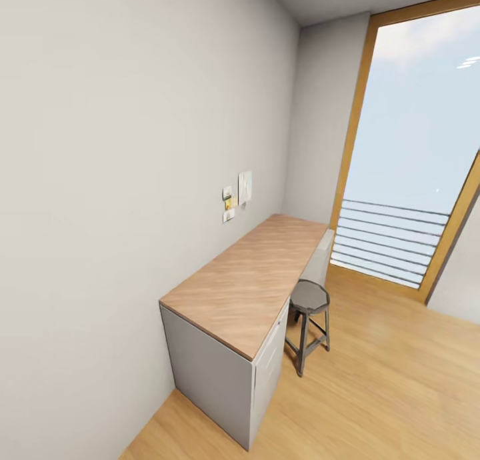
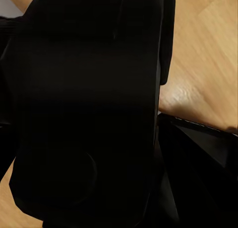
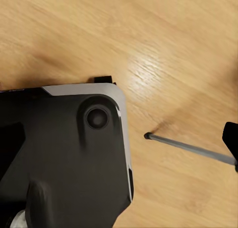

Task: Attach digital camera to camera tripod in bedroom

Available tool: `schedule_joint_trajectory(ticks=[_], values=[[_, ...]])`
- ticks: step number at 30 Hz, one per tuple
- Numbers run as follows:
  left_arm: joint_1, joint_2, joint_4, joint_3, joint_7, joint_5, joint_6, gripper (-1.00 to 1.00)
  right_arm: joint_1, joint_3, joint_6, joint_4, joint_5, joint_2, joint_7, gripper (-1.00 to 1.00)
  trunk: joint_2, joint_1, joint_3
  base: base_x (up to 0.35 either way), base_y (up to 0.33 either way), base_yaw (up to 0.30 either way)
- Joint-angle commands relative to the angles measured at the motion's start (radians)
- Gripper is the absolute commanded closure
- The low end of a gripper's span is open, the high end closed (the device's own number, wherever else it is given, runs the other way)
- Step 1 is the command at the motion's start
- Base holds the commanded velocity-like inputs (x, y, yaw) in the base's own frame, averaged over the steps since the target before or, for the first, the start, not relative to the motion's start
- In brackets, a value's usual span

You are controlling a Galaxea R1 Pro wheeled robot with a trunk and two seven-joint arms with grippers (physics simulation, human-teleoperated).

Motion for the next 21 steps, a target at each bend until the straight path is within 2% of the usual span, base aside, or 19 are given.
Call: schedule_joint_trajectory(ticks=[1,9,21], values=[[0.000,0.000,0.001,-0.008,-0.005,0.009,-0.003,1.00,-0.001,-0.008,-0.007,0.003,-0.001,0.000,0.000,-1.00,-0.001,0.001,0.000,0.092,0.000,0.000],[0.000,0.000,0.001,-0.009,-0.005,0.009,-0.003,1.00,-0.001,-0.008,-0.006,0.003,-0.001,-0.001,0.000,-1.00,-0.001,0.001,0.000,0.071,0.000,0.000],[0.000,0.000,0.001,-0.009,-0.005,0.009,-0.003,1.00,-0.001,-0.008,-0.010,0.003,-0.002,0.001,0.000,-1.00,-0.001,0.001,0.000,0.008,0.000,-0.002]])
